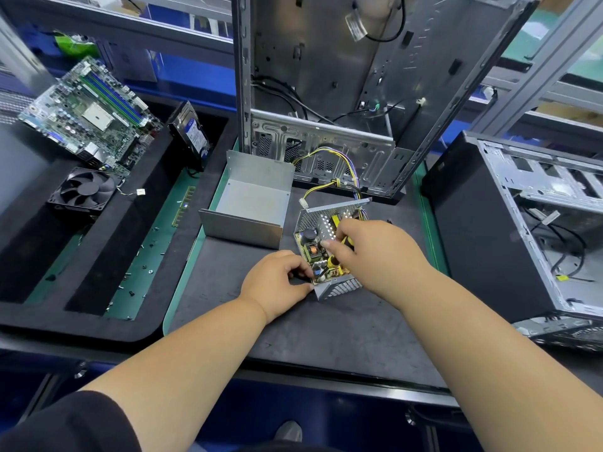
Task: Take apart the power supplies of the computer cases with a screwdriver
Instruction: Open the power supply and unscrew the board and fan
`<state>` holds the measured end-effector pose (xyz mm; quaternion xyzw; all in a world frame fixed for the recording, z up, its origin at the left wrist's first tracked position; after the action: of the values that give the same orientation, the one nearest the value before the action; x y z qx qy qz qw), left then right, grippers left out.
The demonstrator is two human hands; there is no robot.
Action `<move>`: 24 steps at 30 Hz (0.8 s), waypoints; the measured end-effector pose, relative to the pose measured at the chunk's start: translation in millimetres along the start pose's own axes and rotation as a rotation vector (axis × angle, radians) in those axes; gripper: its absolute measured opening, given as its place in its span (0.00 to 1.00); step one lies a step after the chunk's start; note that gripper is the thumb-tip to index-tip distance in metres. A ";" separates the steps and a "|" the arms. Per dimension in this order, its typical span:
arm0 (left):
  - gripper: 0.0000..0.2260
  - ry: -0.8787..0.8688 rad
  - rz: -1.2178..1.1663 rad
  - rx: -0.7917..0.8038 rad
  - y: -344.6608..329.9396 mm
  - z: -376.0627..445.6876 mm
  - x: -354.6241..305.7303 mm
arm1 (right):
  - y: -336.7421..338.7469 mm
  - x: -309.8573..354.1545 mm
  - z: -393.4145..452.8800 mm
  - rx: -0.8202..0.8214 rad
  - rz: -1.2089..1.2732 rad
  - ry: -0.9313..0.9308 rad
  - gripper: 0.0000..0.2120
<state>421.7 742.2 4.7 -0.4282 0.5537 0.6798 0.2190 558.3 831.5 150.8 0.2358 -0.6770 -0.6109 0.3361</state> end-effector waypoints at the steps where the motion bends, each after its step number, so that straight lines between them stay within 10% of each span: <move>1: 0.10 0.001 0.000 -0.001 -0.2 0.1 -0.1 | -0.1 0.7 0.6 0.010 0.033 0.003 0.13; 24: 0.10 -0.044 0.016 0.027 2.7 -5.7 -2.0 | 13.2 -5.6 -6.7 -0.050 0.257 -0.052 0.06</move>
<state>422.6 736.4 7.8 -0.4057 0.5610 0.6834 0.2315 568.2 833.0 163.1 0.1226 -0.6947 -0.5854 0.3996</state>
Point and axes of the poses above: each hand's wrist, its own z-axis towards the middle knuckle, its own y-axis out of the back of the hand, x = y × z, the point moved 1 cm from there along z, towards the middle knuckle
